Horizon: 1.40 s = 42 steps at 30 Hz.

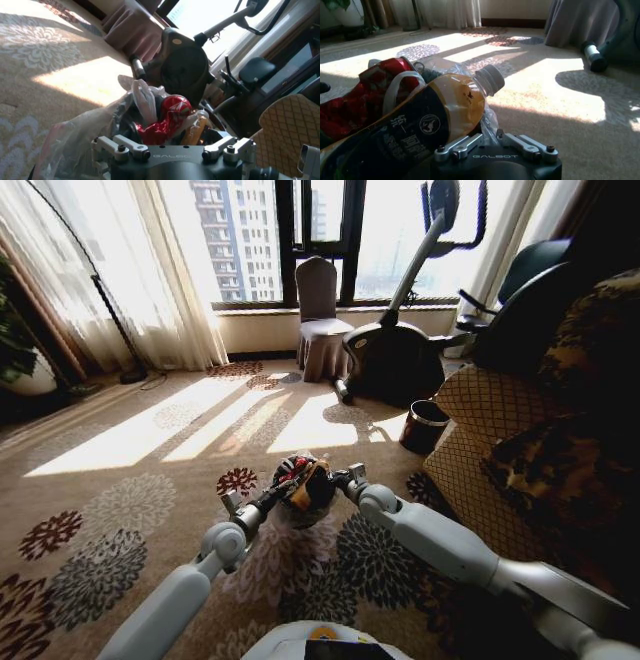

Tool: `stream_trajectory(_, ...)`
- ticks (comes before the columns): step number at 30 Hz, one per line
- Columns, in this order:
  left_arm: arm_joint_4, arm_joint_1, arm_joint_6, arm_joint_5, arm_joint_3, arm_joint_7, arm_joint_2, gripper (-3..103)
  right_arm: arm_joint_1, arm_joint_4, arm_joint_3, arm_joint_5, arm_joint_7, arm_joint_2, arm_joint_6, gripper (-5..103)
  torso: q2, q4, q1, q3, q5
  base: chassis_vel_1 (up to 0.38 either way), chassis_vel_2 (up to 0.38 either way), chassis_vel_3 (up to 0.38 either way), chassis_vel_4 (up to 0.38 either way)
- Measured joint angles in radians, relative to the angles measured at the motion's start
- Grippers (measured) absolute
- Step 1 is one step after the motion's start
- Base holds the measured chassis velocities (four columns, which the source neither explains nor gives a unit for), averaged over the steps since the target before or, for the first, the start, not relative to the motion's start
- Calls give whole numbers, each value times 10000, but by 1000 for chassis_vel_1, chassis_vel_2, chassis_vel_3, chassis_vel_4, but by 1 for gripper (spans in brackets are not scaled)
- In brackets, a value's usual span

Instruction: Pick up the trash from the ground and place it into the trash bin.

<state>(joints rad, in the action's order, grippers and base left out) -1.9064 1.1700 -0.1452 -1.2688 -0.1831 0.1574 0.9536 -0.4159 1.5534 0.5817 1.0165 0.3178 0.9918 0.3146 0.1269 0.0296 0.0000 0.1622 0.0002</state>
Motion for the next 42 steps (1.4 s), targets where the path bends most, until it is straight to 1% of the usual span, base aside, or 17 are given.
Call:
stream_trajectory(4,-93,139,23,15,-178,146,-87,100,82,-1,2,4,6,-57,25,0,-1,-3,0,1,-4,0,0,0,0)
stream_trajectory(7,-240,237,13,-10,-281,243,-140,100,85,-19,-14,-20,-12,-105,25,0,0,-1,0,1,3,0,0,0,0)
stream_trajectory(11,-404,395,6,-160,-412,367,-197,100,74,-58,-101,-46,-19,-163,-9,0,0,-4,0,1,-5,0,0,0,0)
stream_trajectory(12,-479,451,32,-204,-465,383,-207,100,67,-52,-121,-48,-20,-189,-36,0,0,3,0,1,5,0,0,0,0)
stream_trajectory(16,-604,508,153,-305,-586,385,-203,100,39,15,-125,-48,-20,-295,-47,0,0,-2,0,1,-4,0,0,0,0)
stream_trajectory(19,-707,505,231,-482,-859,400,-160,100,-16,75,-136,-51,-14,-372,-47,0,0,-5,0,1,-4,0,0,0,0)
stream_trajectory(23,-805,520,284,-861,-1712,504,-86,100,-215,154,-147,-199,-72,-494,-49,0,0,0,0,1,-1,0,0,0,0)
stream_trajectory(26,-735,542,370,-801,-2095,687,-69,100,-300,209,-147,-300,-98,-552,-48,0,0,-3,0,1,-1,0,0,0,0)
stream_trajectory(28,-434,532,512,-249,-2261,896,-32,100,-350,325,-145,-376,-116,-603,-59,0,0,-4,0,1,0,0,0,0,0)
stream_trajectory(29,39,498,750,752,-2328,1045,6,100,-401,459,-136,-474,-145,-657,-126,0,0,-2,0,0,0,0,0,0,0)
stream_trajectory(30,461,481,923,1525,-2373,1111,23,100,-439,554,-132,-540,-150,-690,-168,0,0,-4,0,0,-1,0,0,0,0)
stream_trajectory(31,461,481,923,1525,-2373,1111,23,100,-439,554,-132,-540,-150,-690,-168,0,0,-4,0,0,-1,0,0,0,0)
stream_trajectory(32,1090,480,1097,2483,-2451,1160,53,100,-491,661,-124,-639,-159,-728,-214,0,0,-1,0,0,-6,0,0,0,0)
stream_trajectory(33,1347,491,1126,2837,-2504,1239,70,100,-521,711,-115,-702,-176,-748,-246,0,-1,-1,0,1,-7,0,0,0,0)
stream_trajectory(34,1795,576,1057,3305,-2676,1533,117,100,-564,803,-83,-801,-181,-774,-331,0,-1,0,0,2,-8,0,0,0,0)
stream_trajectory(38,2027,920,821,3552,-3062,1731,186,100,-580,926,-80,-830,-185,-755,-383,0,0,-1,0,1,-2,0,0,0,0)
stream_trajectory(42,2180,1143,797,4005,-3399,1763,319,100,-511,978,-86,-820,-186,-665,-386,0,0,-2,0,0,-2,72,12,-69,-19)
